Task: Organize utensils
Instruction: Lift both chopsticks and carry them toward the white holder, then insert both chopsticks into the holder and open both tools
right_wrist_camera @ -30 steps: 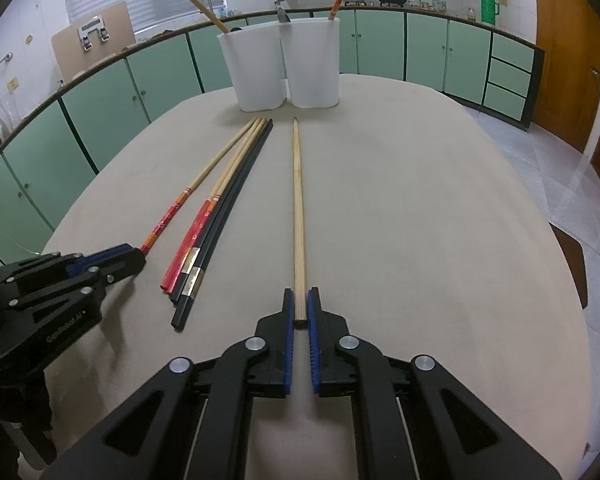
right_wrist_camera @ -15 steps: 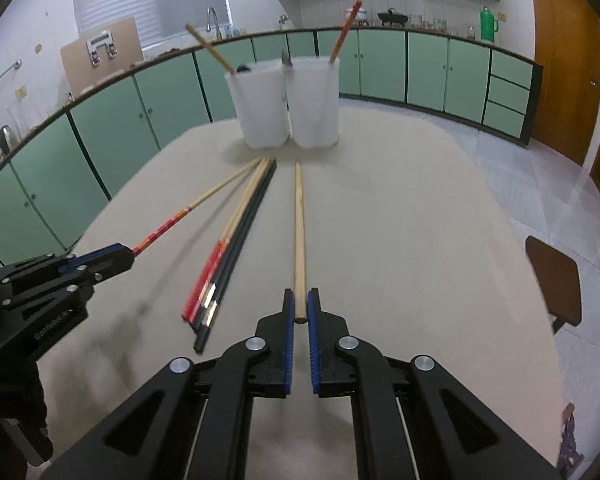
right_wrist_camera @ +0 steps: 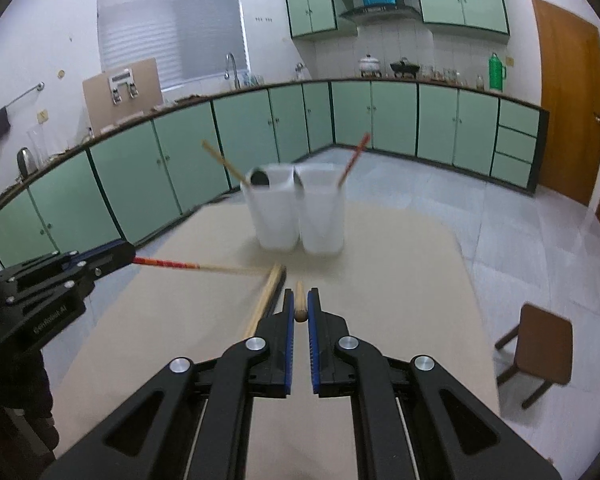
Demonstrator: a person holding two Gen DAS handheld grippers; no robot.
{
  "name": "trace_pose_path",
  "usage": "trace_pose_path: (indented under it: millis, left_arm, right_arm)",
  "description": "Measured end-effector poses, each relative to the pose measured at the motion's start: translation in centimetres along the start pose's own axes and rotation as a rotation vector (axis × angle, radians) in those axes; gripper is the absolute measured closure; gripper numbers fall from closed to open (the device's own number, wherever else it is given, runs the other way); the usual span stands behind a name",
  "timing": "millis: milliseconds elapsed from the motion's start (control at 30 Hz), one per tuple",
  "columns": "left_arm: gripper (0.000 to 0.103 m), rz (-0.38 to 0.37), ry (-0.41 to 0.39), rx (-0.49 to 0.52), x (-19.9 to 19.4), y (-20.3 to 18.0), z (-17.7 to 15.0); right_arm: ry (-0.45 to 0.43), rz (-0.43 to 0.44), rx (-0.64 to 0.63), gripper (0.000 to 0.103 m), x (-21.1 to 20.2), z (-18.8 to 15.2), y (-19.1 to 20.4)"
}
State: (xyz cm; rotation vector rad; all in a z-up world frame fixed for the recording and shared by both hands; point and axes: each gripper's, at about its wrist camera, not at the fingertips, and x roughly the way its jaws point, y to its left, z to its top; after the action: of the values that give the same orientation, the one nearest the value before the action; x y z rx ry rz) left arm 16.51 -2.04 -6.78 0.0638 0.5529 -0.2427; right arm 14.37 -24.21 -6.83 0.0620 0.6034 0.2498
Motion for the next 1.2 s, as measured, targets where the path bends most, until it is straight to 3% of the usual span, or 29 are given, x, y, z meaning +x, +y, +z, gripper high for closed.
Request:
trace_pose_path:
  millis: [300, 567, 800, 933, 1200]
  left_arm:
    - [0.098, -0.035, -0.049, 0.015, 1.5, 0.0, 5.2]
    - [0.098, -0.073, -0.098, 0.027, 0.4, 0.0, 8.2]
    - [0.098, -0.096, -0.192, 0.040, -0.9, -0.3, 12.8]
    - [0.098, -0.087, -0.266, 0.044, -0.8, -0.6, 16.7]
    - [0.098, -0.062, -0.306, 0.023, 3.5, -0.5, 22.0]
  right_arm:
    - [-0.026, 0.025, -0.047, 0.097, 0.9, 6.7, -0.2]
    - [-0.053, 0.083, -0.062, 0.097, 0.1, 11.1, -0.7]
    - [-0.132, 0.114, -0.059, 0.097, -1.5, 16.2, -1.1]
    - [-0.188, 0.096, -0.066, 0.097, -1.7, 19.3, -1.0]
    - [-0.233, 0.038, -0.043, 0.097, 1.1, 24.1, -1.7]
